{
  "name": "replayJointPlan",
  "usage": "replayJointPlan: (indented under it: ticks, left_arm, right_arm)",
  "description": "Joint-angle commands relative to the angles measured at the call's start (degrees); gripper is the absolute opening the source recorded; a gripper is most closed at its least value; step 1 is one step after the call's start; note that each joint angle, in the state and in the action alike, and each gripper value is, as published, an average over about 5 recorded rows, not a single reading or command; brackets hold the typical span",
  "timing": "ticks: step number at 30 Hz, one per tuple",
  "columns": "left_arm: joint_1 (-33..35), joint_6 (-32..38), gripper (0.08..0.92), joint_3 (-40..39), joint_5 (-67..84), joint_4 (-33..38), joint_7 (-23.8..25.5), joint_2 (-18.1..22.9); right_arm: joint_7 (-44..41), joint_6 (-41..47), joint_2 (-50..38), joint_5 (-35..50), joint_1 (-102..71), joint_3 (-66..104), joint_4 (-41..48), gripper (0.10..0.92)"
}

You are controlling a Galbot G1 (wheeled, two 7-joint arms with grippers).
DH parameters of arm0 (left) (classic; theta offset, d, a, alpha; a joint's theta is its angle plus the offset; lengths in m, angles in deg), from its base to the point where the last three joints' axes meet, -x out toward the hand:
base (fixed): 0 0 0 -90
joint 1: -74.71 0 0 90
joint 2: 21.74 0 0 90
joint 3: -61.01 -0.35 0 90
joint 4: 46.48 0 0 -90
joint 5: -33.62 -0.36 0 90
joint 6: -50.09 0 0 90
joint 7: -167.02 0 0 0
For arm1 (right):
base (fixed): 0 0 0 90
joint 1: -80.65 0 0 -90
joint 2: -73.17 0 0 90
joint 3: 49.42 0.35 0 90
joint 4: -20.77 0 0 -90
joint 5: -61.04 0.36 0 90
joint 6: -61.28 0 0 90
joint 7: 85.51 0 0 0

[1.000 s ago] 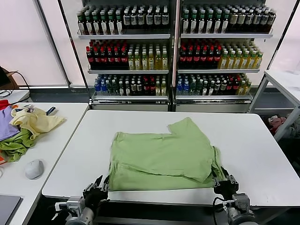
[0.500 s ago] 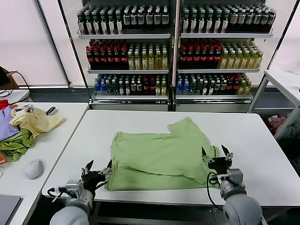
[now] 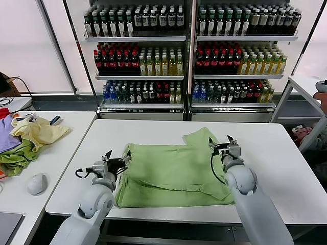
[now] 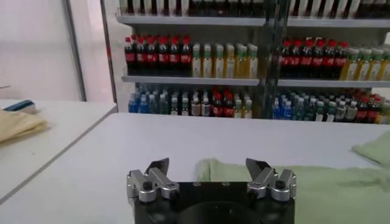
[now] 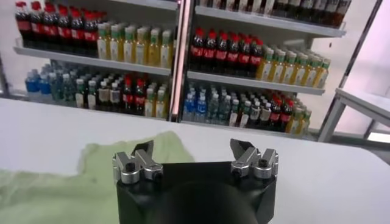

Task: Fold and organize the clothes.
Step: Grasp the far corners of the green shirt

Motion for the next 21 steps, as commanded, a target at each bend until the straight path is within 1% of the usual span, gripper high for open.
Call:
replayJointPlan:
  ticks: [1,5,10,16,21]
  left_arm:
    - [-13.49,0.63,0.823,-4.52,0.35,-16.55,-0.19,2.53]
    - [-15.71,0.64,0.823,-5.4,-0.45,-20.61,-0.06,3.71]
    - [-17.12,0.1,0.823,-6.84,-1.58,-23.87,0.26,4.29]
    - [-17.41,-0.6,0.823,-8.46,-0.86,-25.33,1.36,4.36]
    - [-17.72,-1.21,0.823,-8.67,0.03,-26.79,1.37,4.54]
  right_arm:
    - [0.13,0.18,2.13,-0.18,12.79,-3.18,16.93,0.823]
    - [-0.37,-1.0,3.73,-0.61,16.02,-3.59,24.03,0.823]
    - [-1.03,-1.62,5.8,-0.65,18.94,-3.48,30.14,0.823]
    - [-1.94,-2.16,7.86,-0.44,20.56,-2.6,35.26,0.823]
    - [-2.97,-1.54,8.84,-0.21,20.74,-2.55,37.14,0.823]
